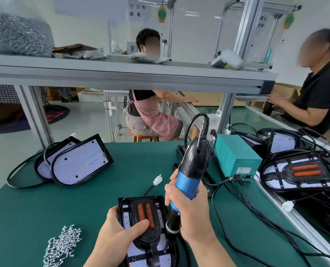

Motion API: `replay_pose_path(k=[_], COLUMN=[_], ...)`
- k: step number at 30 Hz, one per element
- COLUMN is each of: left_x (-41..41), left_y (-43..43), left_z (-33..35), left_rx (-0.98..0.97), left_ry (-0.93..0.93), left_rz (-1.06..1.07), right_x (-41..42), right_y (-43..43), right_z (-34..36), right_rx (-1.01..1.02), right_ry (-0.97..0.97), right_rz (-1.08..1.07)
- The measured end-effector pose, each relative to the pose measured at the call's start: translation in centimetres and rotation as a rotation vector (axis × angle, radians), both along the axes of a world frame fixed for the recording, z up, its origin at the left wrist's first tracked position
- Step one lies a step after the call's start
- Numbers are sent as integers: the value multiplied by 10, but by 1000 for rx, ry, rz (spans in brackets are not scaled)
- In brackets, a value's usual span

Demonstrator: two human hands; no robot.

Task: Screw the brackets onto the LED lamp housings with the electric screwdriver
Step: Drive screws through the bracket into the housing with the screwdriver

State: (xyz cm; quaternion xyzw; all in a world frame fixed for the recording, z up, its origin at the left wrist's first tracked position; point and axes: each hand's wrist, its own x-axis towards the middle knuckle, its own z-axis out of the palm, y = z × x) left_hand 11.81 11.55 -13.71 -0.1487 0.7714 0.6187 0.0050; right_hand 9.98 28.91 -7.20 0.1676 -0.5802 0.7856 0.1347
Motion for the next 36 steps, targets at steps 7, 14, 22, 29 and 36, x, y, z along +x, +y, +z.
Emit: replay_pose_path(k=[7, 14, 22, 29, 36], left_x=[1, 1, 1, 4, 8], left_y=[2, 3, 4, 4, 5], left_z=[6, 9, 13, 9, 12], left_rx=[26, 63, 77, 108, 159], left_ry=[9, 17, 36, 15, -10], left_rz=[23, -14, -43, -17, -14], right_x=[0, -6, -9, -29, -48], right_y=[3, 14, 17, 11, 26], right_z=[2, 6, 17, 4, -40], right_rx=[-9, -191, -85, -574, -947], right_ry=[-33, -49, 76, -232, -540], right_rz=[94, 82, 154, 101, 64])
